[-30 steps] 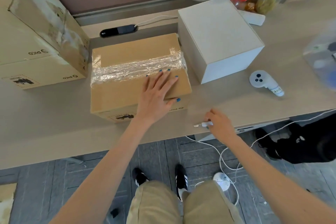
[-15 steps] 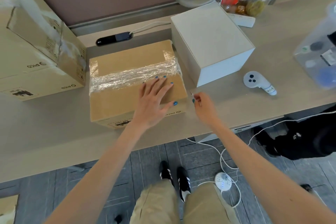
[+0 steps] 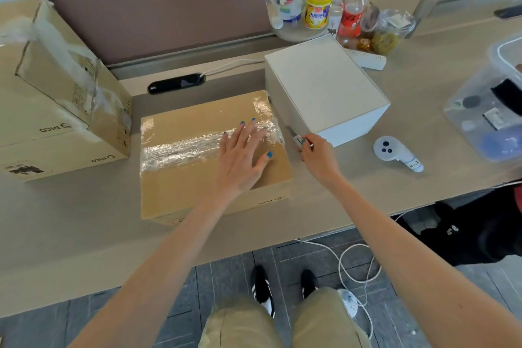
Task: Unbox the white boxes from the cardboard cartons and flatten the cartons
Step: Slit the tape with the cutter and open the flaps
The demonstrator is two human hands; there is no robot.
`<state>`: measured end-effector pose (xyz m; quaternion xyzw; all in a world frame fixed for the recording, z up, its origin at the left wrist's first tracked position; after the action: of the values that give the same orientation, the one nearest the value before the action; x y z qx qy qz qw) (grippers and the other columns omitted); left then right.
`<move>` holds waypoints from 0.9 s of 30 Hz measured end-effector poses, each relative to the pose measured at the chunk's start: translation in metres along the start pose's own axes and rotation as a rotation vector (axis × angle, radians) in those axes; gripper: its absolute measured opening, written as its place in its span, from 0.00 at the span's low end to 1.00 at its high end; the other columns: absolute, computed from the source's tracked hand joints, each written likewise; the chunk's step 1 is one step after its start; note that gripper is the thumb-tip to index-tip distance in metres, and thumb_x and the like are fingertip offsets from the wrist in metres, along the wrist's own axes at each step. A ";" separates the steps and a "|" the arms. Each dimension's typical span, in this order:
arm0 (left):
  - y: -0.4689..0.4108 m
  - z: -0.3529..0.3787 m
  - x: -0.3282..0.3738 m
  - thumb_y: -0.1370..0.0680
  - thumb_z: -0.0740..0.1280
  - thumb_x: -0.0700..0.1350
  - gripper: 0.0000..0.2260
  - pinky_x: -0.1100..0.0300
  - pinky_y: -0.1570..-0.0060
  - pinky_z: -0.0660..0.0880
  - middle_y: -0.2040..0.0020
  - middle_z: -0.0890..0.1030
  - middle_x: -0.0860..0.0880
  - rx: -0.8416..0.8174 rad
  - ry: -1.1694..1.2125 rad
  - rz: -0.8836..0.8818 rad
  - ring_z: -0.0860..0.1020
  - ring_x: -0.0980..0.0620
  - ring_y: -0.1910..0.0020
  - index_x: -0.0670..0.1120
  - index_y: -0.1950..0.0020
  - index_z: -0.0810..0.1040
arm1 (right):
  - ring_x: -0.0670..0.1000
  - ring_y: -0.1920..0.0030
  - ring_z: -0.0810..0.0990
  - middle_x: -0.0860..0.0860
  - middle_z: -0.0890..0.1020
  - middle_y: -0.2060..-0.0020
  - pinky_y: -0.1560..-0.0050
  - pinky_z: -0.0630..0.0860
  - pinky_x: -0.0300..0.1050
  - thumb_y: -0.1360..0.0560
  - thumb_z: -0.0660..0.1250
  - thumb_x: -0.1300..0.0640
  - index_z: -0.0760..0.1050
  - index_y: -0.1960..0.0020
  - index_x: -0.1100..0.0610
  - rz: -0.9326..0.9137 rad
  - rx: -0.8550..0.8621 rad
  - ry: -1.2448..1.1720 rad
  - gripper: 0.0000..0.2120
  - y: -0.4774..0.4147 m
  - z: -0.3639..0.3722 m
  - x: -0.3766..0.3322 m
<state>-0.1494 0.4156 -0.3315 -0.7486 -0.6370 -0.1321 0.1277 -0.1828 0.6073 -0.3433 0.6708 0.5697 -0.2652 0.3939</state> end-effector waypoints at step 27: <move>0.001 0.011 0.001 0.27 0.42 0.71 0.33 0.49 0.24 0.37 0.19 0.44 0.59 -0.078 -0.077 -0.218 0.39 0.57 0.21 0.66 0.21 0.49 | 0.51 0.73 0.62 0.53 0.65 0.73 0.73 0.56 0.42 0.24 0.57 0.64 0.61 0.72 0.58 -0.314 -0.256 0.430 0.18 -0.037 -0.025 -0.041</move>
<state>-0.1484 0.4201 -0.3416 -0.6839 -0.7134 -0.1409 0.0588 -0.2298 0.6068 -0.3053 0.5601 0.7657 -0.1006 0.2998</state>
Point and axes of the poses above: each hand's wrist, its own y-axis away from the middle knuckle, its own z-axis out of the palm, x = y × z, the point moved 2 cm from there along -y, towards the middle knuckle
